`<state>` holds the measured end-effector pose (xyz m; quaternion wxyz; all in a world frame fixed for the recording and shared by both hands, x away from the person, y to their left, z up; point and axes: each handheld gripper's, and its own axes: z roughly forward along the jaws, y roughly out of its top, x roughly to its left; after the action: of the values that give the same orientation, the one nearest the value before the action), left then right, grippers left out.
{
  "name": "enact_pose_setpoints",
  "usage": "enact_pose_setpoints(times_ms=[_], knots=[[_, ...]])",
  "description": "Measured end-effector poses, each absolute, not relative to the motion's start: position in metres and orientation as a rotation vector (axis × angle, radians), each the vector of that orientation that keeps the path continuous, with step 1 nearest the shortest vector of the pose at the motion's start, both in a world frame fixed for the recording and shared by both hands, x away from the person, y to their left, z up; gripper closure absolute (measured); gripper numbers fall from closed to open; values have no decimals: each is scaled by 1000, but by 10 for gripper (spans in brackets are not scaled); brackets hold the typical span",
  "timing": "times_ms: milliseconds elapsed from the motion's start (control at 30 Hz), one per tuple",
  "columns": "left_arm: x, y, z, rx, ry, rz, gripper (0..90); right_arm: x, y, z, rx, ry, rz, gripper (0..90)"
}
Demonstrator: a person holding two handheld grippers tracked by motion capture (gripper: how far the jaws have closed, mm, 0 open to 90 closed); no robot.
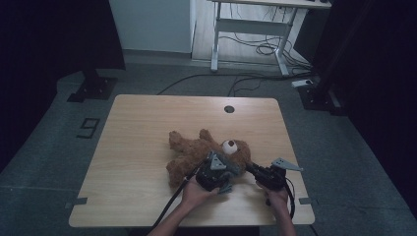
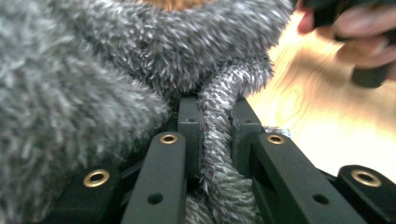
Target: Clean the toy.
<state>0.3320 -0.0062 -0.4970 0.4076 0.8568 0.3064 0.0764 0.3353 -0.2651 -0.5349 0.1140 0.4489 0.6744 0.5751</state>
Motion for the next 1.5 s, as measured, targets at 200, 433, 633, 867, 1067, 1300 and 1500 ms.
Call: enact_pose_setpoints(times_ms=[200, 433, 633, 867, 1067, 1300, 1500], knots=[[343, 6, -460, 2047, 778, 245, 783, 335, -267, -538, 1330, 1968, 1698, 763], [366, -24, -436, 2050, 735, 280, 782, 334, -265, -540, 1343, 1970, 1698, 768], [386, -40, -444, 2097, 776, 261, 783, 335, -267, -542, 1329, 1984, 1691, 773], [377, -29, -461, 2112, 772, 232, 788, 335, -267, -544, 1325, 1999, 1660, 775], [368, -9, -466, 2128, 783, 254, 790, 334, -268, -544, 1338, 2004, 1655, 776], [376, 28, -460, 2073, 870, 256, 794, 333, -268, -545, 1340, 2006, 1652, 782], [370, 46, -455, 2050, 882, 277, 794, 333, -268, -545, 1341, 2009, 1647, 786]])
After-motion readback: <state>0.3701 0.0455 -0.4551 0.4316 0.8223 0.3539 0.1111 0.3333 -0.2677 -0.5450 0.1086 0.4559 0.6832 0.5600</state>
